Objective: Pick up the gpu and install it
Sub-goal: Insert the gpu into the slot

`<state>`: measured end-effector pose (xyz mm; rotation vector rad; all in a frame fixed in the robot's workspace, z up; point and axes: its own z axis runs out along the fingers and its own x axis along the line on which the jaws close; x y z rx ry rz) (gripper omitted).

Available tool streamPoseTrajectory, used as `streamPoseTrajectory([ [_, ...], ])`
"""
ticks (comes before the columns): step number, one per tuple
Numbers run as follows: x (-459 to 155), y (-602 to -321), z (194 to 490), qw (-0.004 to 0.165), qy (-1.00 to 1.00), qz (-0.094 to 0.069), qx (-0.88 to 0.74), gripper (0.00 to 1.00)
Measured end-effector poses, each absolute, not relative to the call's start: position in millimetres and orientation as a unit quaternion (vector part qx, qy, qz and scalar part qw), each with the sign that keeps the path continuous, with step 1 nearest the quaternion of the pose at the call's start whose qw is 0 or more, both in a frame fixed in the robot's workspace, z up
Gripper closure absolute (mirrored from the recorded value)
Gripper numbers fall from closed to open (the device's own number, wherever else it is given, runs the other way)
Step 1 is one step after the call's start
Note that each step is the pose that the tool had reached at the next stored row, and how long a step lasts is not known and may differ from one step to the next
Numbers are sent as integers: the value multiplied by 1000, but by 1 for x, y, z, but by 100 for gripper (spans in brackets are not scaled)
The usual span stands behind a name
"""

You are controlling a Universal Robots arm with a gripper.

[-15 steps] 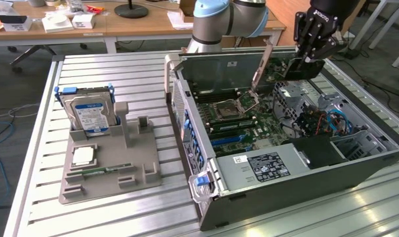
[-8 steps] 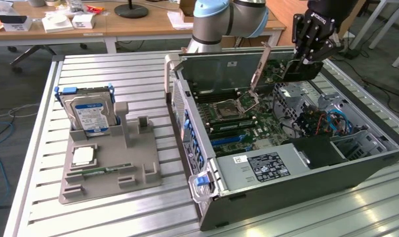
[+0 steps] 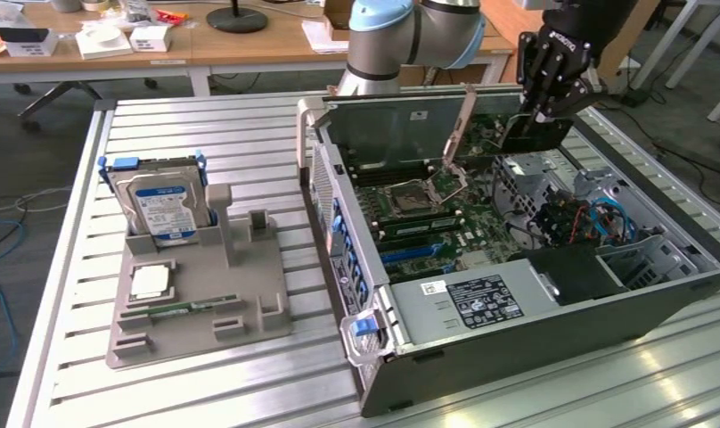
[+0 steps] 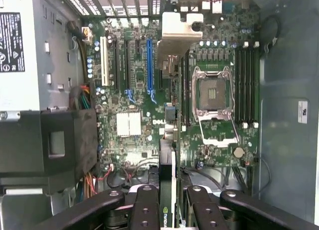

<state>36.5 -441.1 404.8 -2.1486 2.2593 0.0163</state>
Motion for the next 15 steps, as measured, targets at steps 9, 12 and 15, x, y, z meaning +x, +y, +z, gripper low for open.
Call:
streamPoseTrajectory([
  [9, 16, -440, 400, 12, 725, 5, -689, 74],
  [12, 10, -440, 399, 12, 725, 5, -689, 74],
  [15, 9, -440, 399, 12, 725, 5, -689, 74],
])
